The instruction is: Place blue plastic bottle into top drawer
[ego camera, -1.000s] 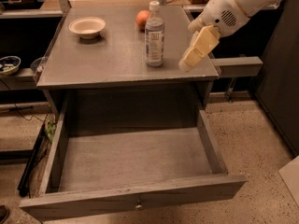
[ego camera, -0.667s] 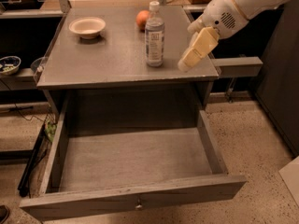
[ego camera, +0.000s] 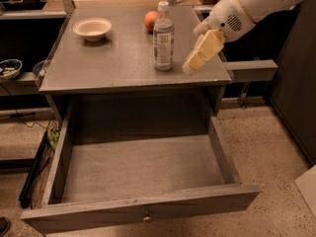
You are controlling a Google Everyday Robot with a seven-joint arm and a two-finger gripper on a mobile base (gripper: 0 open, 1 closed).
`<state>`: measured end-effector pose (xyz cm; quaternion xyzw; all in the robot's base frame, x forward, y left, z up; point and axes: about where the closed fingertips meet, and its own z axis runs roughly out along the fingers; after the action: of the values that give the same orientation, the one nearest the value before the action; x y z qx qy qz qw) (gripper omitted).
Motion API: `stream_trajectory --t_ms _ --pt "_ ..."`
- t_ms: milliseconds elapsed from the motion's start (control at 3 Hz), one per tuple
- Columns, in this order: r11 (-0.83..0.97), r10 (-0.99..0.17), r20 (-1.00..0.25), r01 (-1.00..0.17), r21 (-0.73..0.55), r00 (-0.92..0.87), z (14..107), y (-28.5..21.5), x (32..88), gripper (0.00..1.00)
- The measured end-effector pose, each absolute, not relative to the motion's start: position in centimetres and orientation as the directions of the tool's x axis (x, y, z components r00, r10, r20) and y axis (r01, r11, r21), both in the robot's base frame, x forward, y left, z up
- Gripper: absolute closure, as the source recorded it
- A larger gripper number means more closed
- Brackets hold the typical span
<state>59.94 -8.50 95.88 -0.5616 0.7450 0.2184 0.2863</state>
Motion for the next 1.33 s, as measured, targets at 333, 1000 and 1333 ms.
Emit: stream_trajectory --t_ms 333,1000,1333 --pt "0.281 -0.679 -0.706 -0.960 0.006 -0.203 95.8 -7.0 62.2 0.00" --pt "0.278 -0.653 -0.732 -0.960 0.007 -0.195 95.4 -5.4 65.2 0.00" --pt "0.282 -0.644 -0.735 -0.959 0.030 -0.212 94.5 -5.7 67.7 0.00"
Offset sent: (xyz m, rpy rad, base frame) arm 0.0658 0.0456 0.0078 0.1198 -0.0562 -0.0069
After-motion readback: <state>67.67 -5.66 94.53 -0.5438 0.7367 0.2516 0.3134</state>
